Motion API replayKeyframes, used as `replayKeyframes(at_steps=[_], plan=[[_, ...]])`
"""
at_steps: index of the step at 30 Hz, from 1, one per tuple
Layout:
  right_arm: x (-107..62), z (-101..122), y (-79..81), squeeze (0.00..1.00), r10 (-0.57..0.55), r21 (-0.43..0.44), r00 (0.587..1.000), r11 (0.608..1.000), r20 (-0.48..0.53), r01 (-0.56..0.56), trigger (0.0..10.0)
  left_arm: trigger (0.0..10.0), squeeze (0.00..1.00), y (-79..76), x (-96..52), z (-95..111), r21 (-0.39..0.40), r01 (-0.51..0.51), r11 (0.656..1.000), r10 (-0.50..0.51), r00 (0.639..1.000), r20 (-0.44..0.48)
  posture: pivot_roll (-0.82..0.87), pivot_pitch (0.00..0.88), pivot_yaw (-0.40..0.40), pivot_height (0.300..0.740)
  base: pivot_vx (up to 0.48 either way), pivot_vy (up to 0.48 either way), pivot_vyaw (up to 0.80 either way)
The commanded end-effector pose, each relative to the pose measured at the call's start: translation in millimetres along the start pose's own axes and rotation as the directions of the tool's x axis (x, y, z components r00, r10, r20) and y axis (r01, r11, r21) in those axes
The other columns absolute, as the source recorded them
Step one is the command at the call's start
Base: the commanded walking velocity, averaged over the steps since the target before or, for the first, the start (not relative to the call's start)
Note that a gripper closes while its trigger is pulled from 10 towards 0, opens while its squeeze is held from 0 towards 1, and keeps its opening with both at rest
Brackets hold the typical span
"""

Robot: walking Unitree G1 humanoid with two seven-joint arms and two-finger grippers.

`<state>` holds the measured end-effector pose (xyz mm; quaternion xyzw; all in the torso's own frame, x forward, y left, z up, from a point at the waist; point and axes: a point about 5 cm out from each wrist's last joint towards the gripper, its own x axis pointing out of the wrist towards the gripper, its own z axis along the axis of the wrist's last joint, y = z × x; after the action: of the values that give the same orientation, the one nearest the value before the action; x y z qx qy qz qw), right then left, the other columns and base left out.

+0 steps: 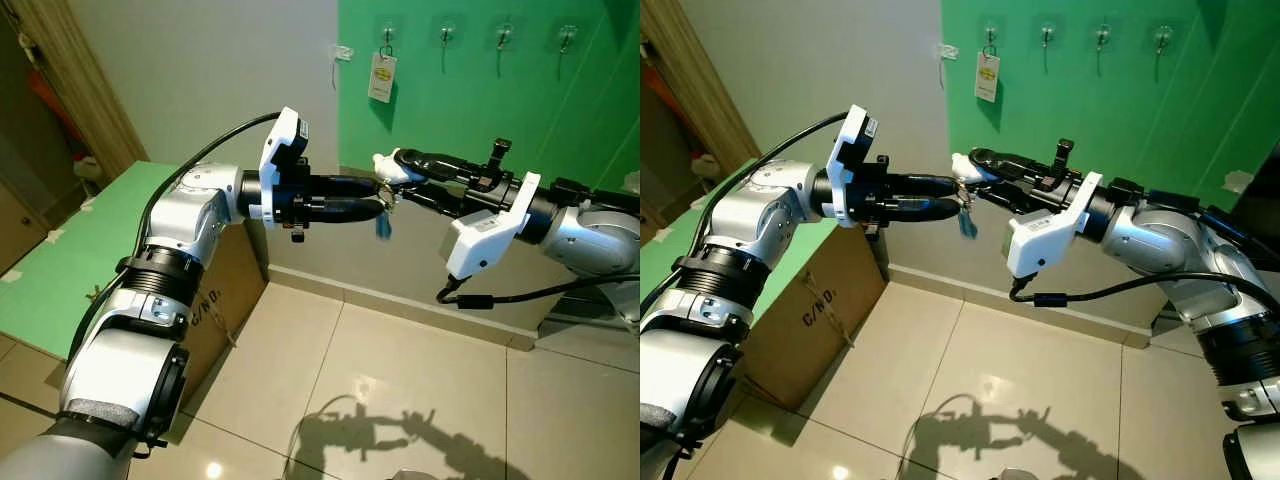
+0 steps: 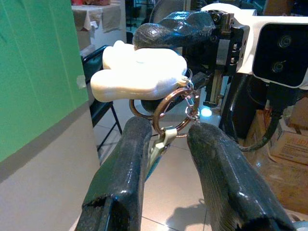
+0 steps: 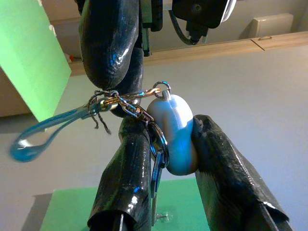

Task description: Hang keys on a hook

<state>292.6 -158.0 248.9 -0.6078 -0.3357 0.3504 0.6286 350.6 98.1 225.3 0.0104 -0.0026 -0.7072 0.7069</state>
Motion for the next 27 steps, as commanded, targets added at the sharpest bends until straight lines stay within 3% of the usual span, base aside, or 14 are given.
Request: replayKeyframes(at_steps=[1,12,13,16,27], plan=[[2.2,6,-10.4,0.0,-0.028,-0.019,0.999,0.999,0.031,0.028,0.0,10.0,0.0,0.9,-0.1,3,0.021,0.001,1.0,-0.001,1.0,-0.015,-0.27,0.0,0.107,0.74,0.0,0.0,0.0],[2.1,8,-11.9,0.0,-0.033,-0.01,0.999,0.999,0.034,0.034,0.0,10.0,0.0,1.1,1.0,5,0.018,0.003,1.0,-0.003,1.0,-0.002,-0.27,0.0,0.105,0.74,0.0,0.0,0.0],[2.0,8,-11.6,0.0,-0.032,-0.008,0.999,0.999,0.033,0.033,0.0,0.0,0.0,0.7,0.7,7,0.005,0.014,1.0,-0.014,1.0,0.016,-0.27,0.0,0.105,0.74,0.0,0.0,0.0],[1.8,8,-11.1,0.0,-0.031,-0.006,0.999,1.0,0.03,0.031,0.0,0.0,0.0,-2.0,-1.0,12,-0.005,0.052,0.999,-0.051,0.996,0.067,-0.27,0.0,0.105,0.74,0.0,0.0,0.0],[1.0,5,-9.4,0.0,-0.026,0.003,0.999,1.0,0.02,0.026,0.0,0.0,0.0,-1.7,-1.8,18,-0.018,0.057,0.998,-0.054,0.993,0.104,-0.27,0.0,0.104,0.74,0.0,0.0,0.0]])
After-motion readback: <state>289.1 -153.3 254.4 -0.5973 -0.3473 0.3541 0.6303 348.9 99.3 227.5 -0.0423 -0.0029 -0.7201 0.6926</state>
